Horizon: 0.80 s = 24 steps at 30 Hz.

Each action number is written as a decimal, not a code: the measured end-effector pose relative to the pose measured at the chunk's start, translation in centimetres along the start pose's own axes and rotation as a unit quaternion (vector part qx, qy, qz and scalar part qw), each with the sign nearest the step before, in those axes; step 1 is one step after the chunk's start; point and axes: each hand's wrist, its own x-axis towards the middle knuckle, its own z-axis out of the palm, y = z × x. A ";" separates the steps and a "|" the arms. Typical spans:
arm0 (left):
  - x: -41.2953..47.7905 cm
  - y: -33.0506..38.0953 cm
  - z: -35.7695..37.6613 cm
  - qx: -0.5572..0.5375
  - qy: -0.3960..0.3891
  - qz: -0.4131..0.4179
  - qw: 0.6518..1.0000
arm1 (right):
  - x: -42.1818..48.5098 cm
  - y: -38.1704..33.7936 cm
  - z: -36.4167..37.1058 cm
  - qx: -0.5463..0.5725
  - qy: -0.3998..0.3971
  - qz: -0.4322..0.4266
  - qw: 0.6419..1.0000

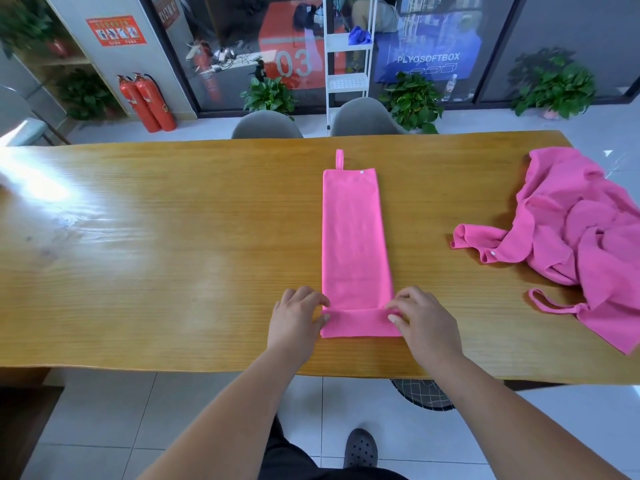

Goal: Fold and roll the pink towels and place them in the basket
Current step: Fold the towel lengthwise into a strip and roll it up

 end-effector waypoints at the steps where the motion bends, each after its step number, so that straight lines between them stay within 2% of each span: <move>1: -0.1 0.0 0.3 0.023 0.010 0.030 0.999 | -0.1 0.0 0.4 -0.016 0.012 -0.029 0.999; 4: -1.1 -0.6 1.4 0.099 0.048 0.103 0.989 | -1.2 0.6 1.6 -0.036 0.032 -0.082 0.995; 6: -2.1 -1.0 1.8 0.104 0.078 0.129 0.983 | -2.0 0.9 1.9 -0.022 0.030 -0.077 0.996; 8: -3.2 -1.1 1.9 0.105 0.070 0.134 0.983 | -2.6 1.0 1.8 -0.023 -0.007 -0.061 0.998; 12: -3.7 -0.8 2.1 0.106 0.002 0.070 0.992 | -1.9 0.8 1.1 -0.038 -0.076 -0.031 0.996; 17: -1.3 0.0 1.1 0.046 -0.045 -0.025 0.998 | 0.0 0.5 -0.1 0.040 -0.118 0.008 0.992; 24: -0.9 -1.2 -1.7 -0.118 -0.174 -0.093 0.973 | -0.6 1.7 -1.0 0.178 -0.179 0.087 0.964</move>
